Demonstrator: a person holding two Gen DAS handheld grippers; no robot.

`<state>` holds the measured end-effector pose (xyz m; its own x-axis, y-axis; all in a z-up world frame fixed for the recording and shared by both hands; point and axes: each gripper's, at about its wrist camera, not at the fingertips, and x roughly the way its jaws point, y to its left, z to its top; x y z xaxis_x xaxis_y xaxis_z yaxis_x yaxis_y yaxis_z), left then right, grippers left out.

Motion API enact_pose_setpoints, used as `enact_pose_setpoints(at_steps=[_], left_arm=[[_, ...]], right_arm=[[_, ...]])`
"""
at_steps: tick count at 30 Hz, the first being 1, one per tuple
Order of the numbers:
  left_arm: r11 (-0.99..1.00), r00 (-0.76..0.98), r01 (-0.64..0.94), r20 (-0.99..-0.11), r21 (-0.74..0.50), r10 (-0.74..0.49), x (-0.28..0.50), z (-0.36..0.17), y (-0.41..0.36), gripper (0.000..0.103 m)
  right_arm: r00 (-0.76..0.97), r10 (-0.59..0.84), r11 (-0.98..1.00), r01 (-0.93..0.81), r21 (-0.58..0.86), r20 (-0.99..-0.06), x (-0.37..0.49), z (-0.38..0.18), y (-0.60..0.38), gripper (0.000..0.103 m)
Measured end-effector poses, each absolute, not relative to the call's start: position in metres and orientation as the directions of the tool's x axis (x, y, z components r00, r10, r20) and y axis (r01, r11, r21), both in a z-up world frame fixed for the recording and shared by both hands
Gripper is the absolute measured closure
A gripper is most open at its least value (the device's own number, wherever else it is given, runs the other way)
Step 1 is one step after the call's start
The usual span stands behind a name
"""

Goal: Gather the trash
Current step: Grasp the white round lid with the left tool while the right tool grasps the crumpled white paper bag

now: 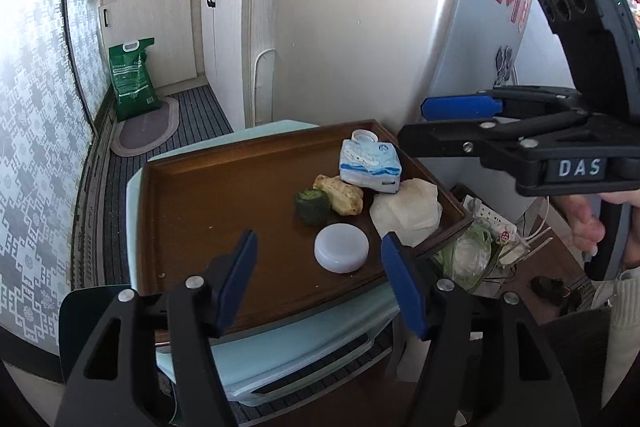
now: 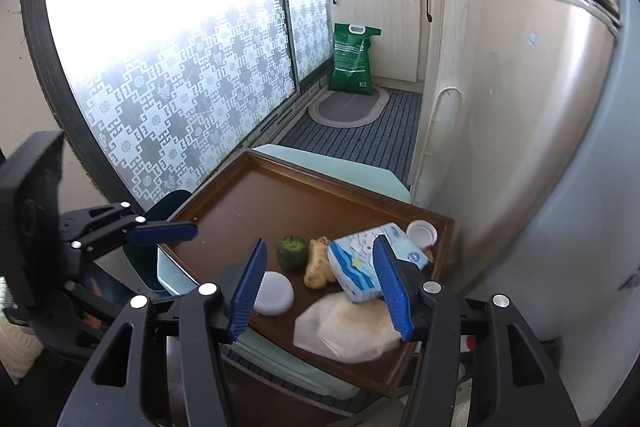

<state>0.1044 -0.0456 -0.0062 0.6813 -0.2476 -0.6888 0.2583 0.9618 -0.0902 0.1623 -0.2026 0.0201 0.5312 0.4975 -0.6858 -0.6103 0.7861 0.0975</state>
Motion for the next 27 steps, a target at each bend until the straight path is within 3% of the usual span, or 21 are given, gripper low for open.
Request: enact_pose_setpoints(at_steps=[7,18,22,23,27], left_arm=[[0.966,0.641,0.254,-0.738,-0.055,-0.211,0.118,-0.026,-0.065,0.035],[0.975,0.607,0.21,-0.771,-0.076,-0.191,0.134,-0.037,-0.07,0.036],[0.978,0.598,0.198,-0.781,-0.072,-0.179,0.139,-0.04,-0.067,0.048],[0.979,0.599,0.194,-0.783,-0.061,-0.167,0.14,-0.041,-0.067,0.058],[0.98,0.608,0.195,-0.78,-0.033,-0.147,0.14,-0.041,-0.066,0.061]], right_arm=[[0.499,0.492,0.786,-0.607,0.117,-0.713,0.162,0.009,-0.232,0.041],[0.478,0.516,0.777,-0.61,0.155,-0.711,0.165,0.007,-0.26,0.041],[0.456,0.526,0.764,-0.625,0.162,-0.718,0.165,0.006,-0.256,0.04],[0.45,0.527,0.759,-0.63,0.163,-0.721,0.165,0.005,-0.255,0.036],[0.404,0.541,0.723,-0.671,0.163,-0.737,0.163,-0.003,-0.244,0.027]])
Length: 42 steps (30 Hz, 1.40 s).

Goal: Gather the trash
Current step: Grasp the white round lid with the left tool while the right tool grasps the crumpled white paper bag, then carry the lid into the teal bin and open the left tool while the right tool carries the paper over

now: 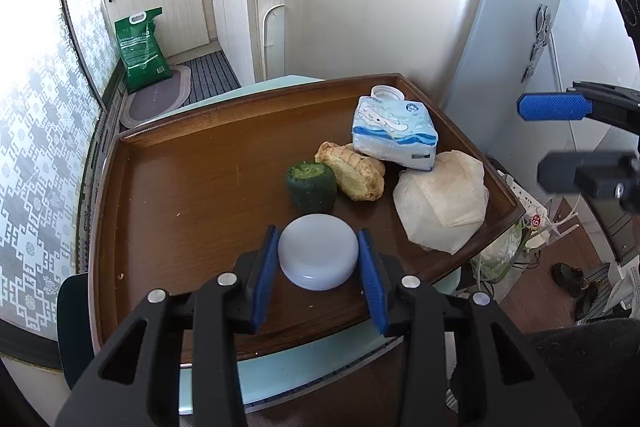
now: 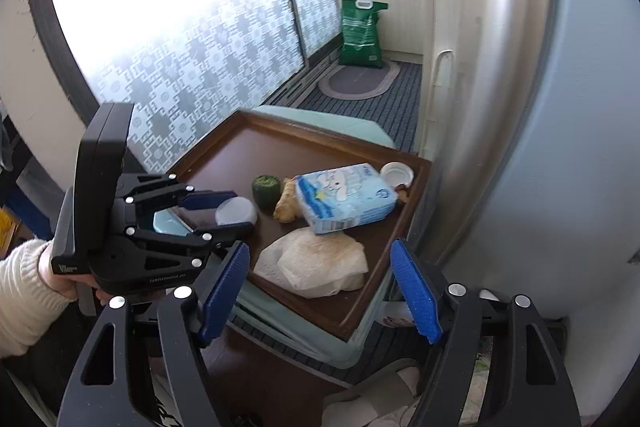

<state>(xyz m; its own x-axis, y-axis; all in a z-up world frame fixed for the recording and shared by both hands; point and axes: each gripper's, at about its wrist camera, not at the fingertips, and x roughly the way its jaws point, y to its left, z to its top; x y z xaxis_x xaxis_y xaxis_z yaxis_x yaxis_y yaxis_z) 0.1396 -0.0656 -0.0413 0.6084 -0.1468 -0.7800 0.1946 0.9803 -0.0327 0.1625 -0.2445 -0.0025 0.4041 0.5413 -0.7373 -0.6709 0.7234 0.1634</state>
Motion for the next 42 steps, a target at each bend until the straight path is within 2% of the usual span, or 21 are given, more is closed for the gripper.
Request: enact_pose_setpoints(at_steps=[9,22,24,26,30,37,42], left_arm=[[0.981,0.629,0.19,-0.761,-0.047,-0.159,0.135,-0.035,-0.059,0.061],[0.979,0.667,0.192,-0.723,-0.067,-0.18,0.124,-0.019,-0.048,0.061],[0.98,0.672,0.19,-0.719,-0.066,-0.179,0.122,-0.017,-0.045,0.061],[0.98,0.673,0.188,-0.717,-0.071,-0.181,0.122,-0.015,-0.042,0.061],[0.981,0.683,0.182,-0.708,-0.072,-0.179,0.118,-0.01,-0.036,0.061],[0.984,0.702,0.164,-0.692,-0.07,-0.166,0.11,-0.003,-0.02,0.061],[0.988,0.71,0.139,-0.688,-0.073,-0.151,0.107,0.0,-0.006,0.061]], right_arm=[[0.361,0.492,0.699,-0.707,0.112,-0.793,0.163,-0.024,-0.218,0.018],[0.361,0.426,0.73,-0.679,0.079,-0.83,0.177,-0.043,-0.2,0.018],[0.367,0.407,0.736,-0.674,0.062,-0.836,0.179,-0.043,-0.198,0.029],[0.359,0.396,0.74,-0.67,0.062,-0.845,0.181,-0.047,-0.197,0.032],[0.353,0.37,0.745,-0.666,0.047,-0.859,0.183,-0.052,-0.193,0.045],[0.36,0.375,0.732,-0.681,0.034,-0.854,0.179,-0.047,-0.179,0.057],[0.372,0.374,0.729,-0.684,0.022,-0.849,0.175,-0.04,-0.174,0.069]])
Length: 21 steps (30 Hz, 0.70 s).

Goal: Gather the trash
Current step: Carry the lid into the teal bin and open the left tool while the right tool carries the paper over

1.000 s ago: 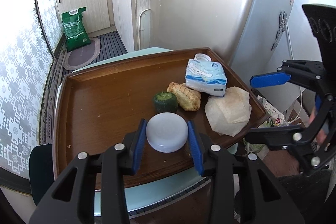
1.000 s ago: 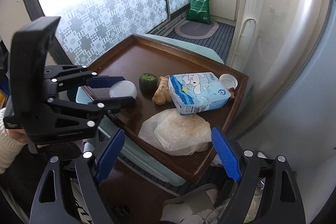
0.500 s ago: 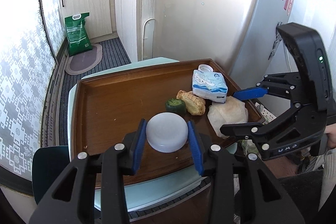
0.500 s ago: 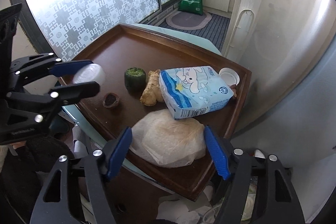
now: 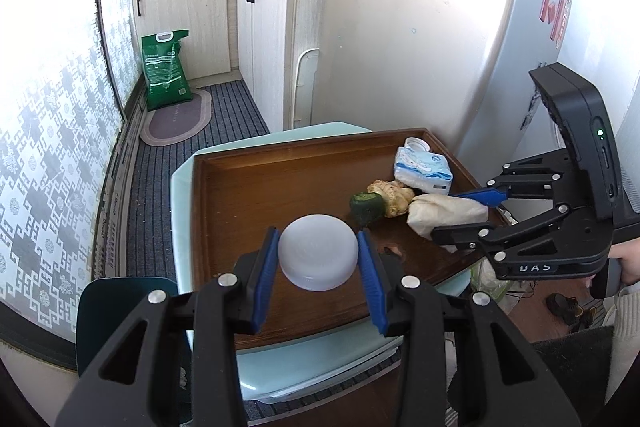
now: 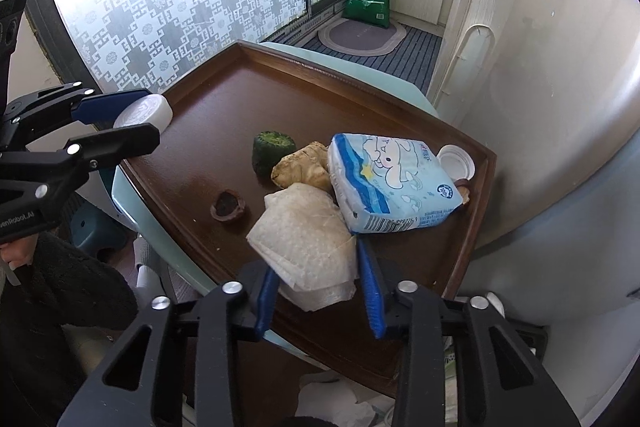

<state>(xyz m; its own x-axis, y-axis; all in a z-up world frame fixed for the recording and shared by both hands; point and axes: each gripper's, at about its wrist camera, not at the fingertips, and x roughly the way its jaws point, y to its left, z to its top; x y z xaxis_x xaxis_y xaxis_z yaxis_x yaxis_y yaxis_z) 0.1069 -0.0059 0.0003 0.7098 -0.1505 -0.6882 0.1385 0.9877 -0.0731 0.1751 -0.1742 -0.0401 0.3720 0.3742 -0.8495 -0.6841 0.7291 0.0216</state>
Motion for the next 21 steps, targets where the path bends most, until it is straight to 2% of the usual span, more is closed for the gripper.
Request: enact_pose_setpoints(at_steps=[21], left_arm=[[0.996,0.746,0.01,-0.662,-0.089,-0.066,0.089,0.014,0.06,0.061]], right_arm=[[0.408,0.513,0.682,-0.728,0.071,-0.755,0.161,0.005,-0.137,0.07]])
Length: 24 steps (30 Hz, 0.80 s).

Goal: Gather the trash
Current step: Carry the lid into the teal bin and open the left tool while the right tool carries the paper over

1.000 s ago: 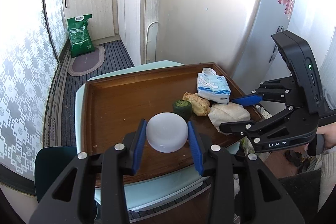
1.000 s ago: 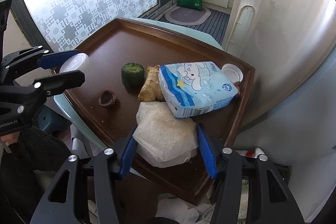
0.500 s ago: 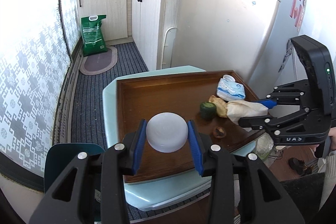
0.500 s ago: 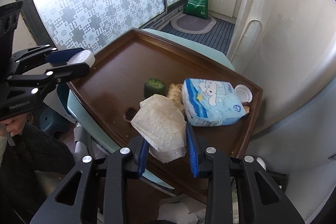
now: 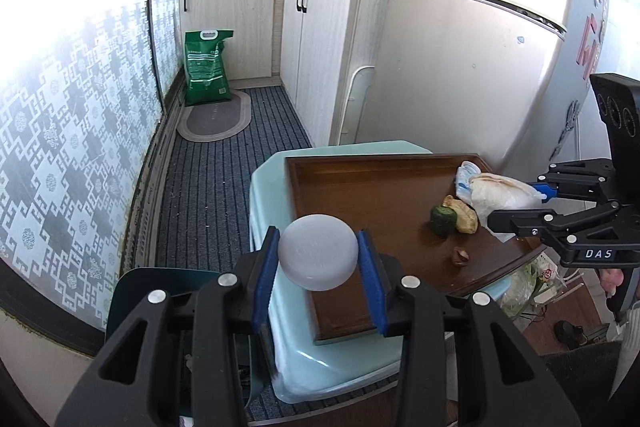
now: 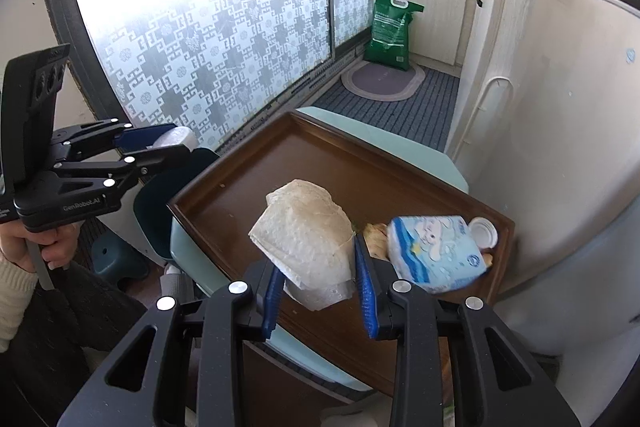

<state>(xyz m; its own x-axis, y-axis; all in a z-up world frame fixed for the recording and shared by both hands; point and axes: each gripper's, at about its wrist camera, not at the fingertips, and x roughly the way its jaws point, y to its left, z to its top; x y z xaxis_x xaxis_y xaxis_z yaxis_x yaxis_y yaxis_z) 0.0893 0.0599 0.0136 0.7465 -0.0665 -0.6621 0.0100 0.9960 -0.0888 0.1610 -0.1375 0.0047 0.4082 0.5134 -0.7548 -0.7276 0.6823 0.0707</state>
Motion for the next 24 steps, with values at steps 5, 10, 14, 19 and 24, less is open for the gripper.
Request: enact_pose_setpoints(at_steps=[5,10,14,19,24], left_arm=[[0.996,0.745,-0.022,-0.666,-0.085,-0.041,0.082,0.012,0.077,0.061],[0.995,0.728,-0.065,-0.685,-0.079,-0.007,0.076,0.001,0.101,0.061],[0.992,0.705,-0.102,-0.709,-0.071,0.021,0.07,-0.012,0.121,0.061],[0.987,0.665,-0.148,-0.745,-0.067,0.049,0.063,-0.033,0.149,0.061],[0.981,0.619,-0.182,-0.783,-0.061,0.066,0.057,-0.056,0.173,0.061]], right_arm=[[0.391,0.56,0.647,-0.757,0.091,-0.73,0.156,0.015,-0.113,0.07],[0.363,0.585,0.611,-0.786,0.099,-0.726,0.151,0.019,-0.083,0.07],[0.337,0.593,0.585,-0.805,0.102,-0.731,0.149,0.016,-0.057,0.07],[0.311,0.601,0.56,-0.821,0.11,-0.736,0.147,0.011,-0.029,0.07],[0.286,0.603,0.537,-0.836,0.114,-0.745,0.144,0.005,-0.007,0.07]])
